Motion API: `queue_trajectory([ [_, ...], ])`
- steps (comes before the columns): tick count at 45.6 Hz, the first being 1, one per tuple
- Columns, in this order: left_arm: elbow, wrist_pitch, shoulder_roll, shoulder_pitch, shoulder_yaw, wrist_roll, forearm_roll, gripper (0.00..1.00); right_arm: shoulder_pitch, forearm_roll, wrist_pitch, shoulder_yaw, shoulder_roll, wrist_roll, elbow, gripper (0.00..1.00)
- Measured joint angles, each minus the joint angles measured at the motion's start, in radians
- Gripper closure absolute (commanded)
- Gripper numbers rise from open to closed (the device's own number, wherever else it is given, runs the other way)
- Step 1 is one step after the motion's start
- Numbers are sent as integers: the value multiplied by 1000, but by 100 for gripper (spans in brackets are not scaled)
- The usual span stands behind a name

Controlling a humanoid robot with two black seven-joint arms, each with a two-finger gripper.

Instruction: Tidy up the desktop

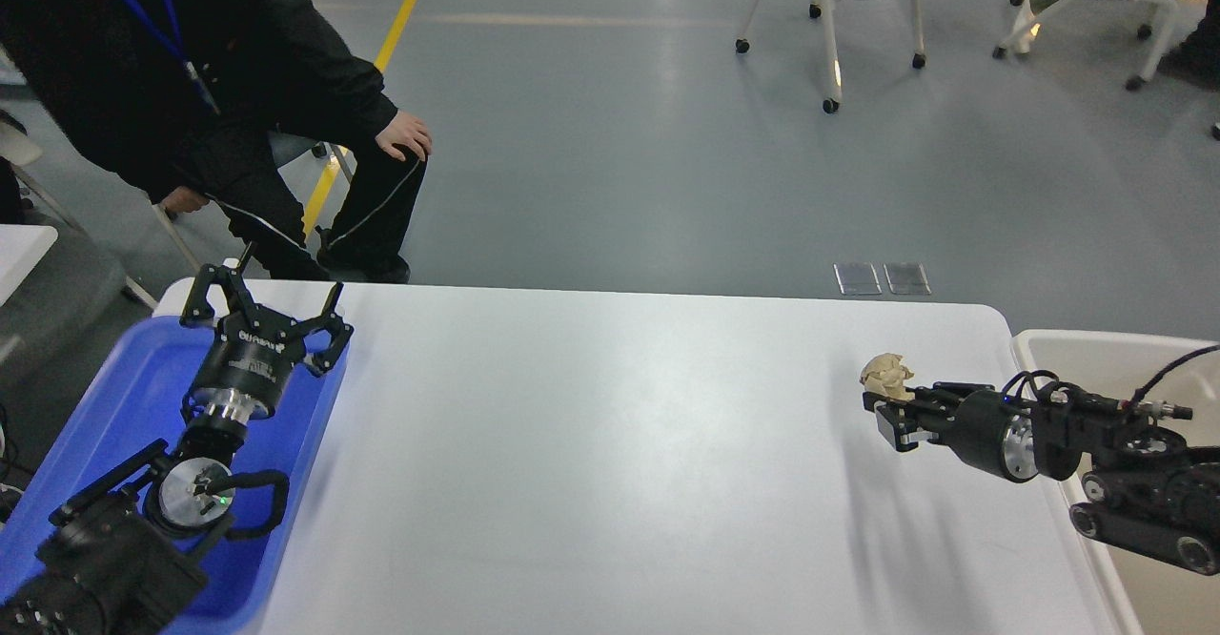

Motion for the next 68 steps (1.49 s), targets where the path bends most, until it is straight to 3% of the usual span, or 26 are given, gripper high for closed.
queue_trajectory([
  [21, 0, 1, 0, 1, -1, 0, 0, 0, 424, 6, 393, 13, -348, 5, 378, 100],
  [31, 0, 1, 0, 1, -1, 0, 0, 0, 595, 7, 562, 18, -433, 8, 461, 100],
  [40, 0, 1, 0, 1, -1, 0, -1, 0, 670, 8, 646, 35, -468, 9, 484, 100],
  [54, 0, 2, 0, 1, -1, 0, -1, 0, 671, 62, 670, 54, -549, 9, 477, 100],
  [68, 0, 2, 0, 1, -1, 0, -1, 0, 513, 243, 521, 67, -631, 33, 394, 100],
])
